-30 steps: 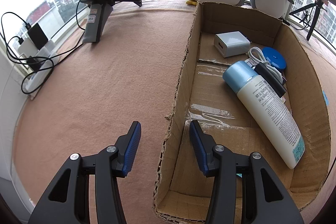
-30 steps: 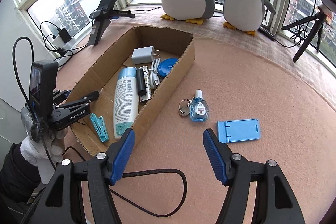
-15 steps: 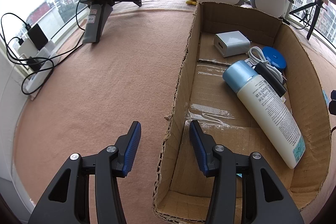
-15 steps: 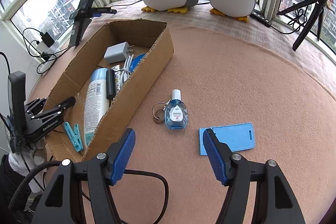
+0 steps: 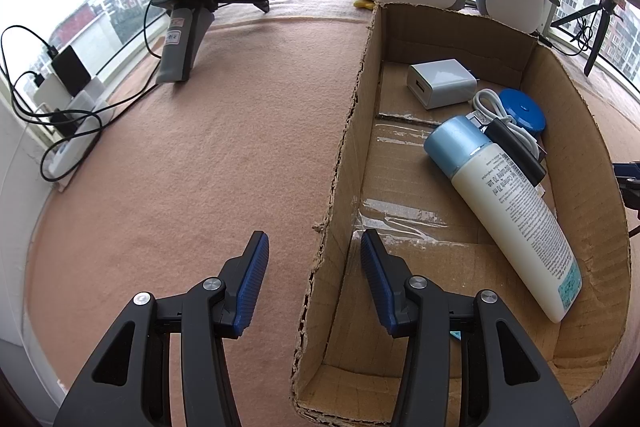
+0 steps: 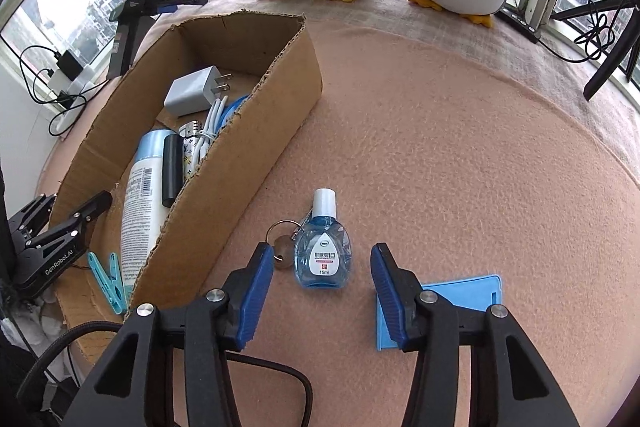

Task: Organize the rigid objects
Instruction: 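Move the right tool back to the blue eye-drop bottle, then close the right gripper around the blue eye-drop bottle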

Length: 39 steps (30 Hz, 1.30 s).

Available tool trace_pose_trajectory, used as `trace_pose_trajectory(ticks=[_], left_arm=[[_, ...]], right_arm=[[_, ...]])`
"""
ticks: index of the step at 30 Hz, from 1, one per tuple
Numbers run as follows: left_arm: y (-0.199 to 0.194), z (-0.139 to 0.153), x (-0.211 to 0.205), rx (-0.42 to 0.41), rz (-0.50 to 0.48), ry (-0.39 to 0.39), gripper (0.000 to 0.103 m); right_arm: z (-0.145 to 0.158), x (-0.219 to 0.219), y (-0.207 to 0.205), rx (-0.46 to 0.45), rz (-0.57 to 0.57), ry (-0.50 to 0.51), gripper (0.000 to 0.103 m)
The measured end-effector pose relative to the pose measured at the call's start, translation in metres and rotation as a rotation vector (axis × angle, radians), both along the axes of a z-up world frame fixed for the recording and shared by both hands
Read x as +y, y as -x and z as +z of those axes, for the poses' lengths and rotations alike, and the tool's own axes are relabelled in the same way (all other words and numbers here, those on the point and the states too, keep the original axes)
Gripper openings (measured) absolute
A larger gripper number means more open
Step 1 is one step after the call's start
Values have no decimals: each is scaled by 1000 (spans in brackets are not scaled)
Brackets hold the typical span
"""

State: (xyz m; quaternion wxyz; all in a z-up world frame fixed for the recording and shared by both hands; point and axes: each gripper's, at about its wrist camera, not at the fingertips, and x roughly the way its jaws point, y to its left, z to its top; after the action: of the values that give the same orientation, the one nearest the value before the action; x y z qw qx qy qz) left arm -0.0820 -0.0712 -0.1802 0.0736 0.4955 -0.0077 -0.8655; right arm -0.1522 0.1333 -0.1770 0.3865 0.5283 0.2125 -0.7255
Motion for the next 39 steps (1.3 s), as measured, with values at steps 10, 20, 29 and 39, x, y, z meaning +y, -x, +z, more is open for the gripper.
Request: trace_pose_trajectory(ticks=[10,20,29,39], left_arm=[[0,0,0,0,0,1,47],[0,0,0,0,0,1,47],[1,0,0,0,1,0,47],[2,0,-1,1,-1,2,47]], right_arm=[[-7,-2,3,17,18,-47,33],[-6,5,10,30,16,-62,28],[-4,5,10,55,9,-60,27],[26,8,-1,84,-2,22,27]])
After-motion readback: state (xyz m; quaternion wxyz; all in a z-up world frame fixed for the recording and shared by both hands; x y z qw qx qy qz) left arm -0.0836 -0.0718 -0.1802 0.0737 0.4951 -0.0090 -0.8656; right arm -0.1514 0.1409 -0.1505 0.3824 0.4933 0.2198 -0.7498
